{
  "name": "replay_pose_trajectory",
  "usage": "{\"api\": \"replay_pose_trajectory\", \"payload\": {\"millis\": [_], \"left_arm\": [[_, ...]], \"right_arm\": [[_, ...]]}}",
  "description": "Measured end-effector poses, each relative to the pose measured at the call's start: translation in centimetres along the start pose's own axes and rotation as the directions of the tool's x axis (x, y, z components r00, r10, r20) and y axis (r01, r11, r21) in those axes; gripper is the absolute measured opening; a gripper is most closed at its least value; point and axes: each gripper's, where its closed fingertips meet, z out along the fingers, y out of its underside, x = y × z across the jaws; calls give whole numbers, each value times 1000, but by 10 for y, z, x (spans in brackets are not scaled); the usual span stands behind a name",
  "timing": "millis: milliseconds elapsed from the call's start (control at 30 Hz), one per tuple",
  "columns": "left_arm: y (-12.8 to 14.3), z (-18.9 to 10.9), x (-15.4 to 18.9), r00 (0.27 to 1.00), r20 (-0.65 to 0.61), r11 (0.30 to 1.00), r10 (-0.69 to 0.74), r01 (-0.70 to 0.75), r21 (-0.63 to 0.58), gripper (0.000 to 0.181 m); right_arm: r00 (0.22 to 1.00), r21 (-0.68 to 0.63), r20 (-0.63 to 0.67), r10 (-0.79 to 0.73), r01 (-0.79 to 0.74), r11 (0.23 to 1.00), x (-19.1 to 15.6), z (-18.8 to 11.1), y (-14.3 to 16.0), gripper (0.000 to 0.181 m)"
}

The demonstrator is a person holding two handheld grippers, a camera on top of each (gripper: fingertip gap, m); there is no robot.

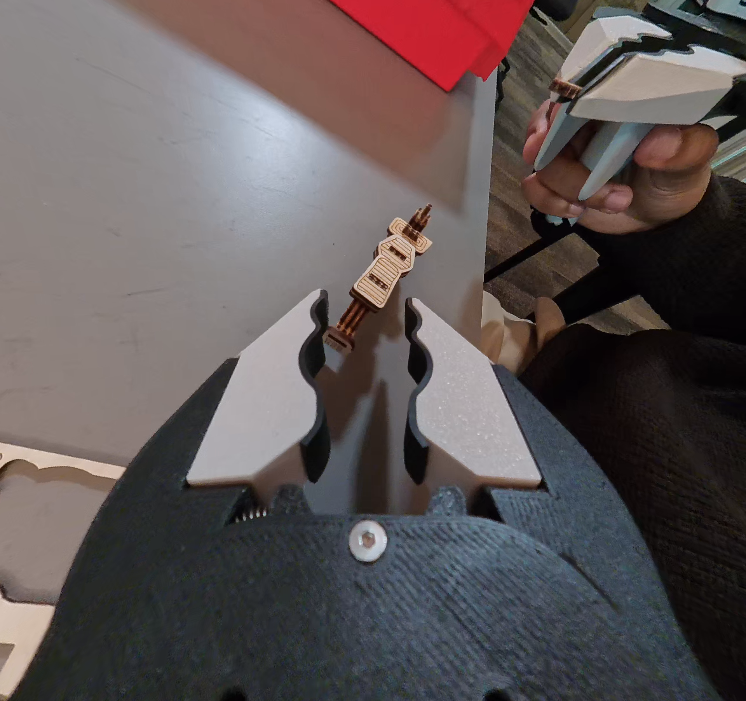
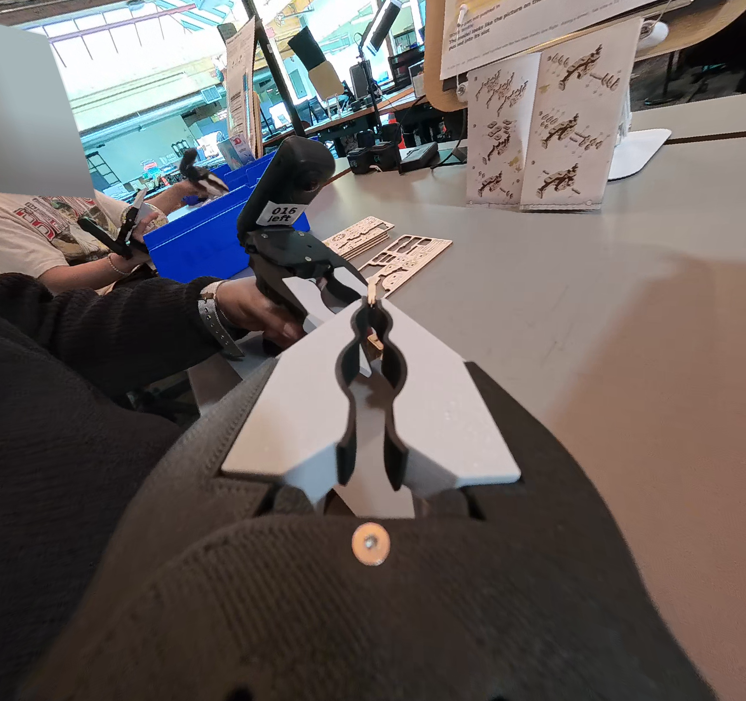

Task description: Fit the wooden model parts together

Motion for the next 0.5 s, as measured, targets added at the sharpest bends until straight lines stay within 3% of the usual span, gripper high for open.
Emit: {"api": "replay_pose_trajectory", "payload": {"millis": [200,500], "left_arm": [[3,3,0,1000,-4,1000,-14,14,-25,15],[-4,0,7,991,-101,995,-89,93,33,14]], "right_arm": [[1000,-5,8,16,-16,1000,1,1,2,1],[998,5,27,57,-58,998,2,-1,1,2]]}}
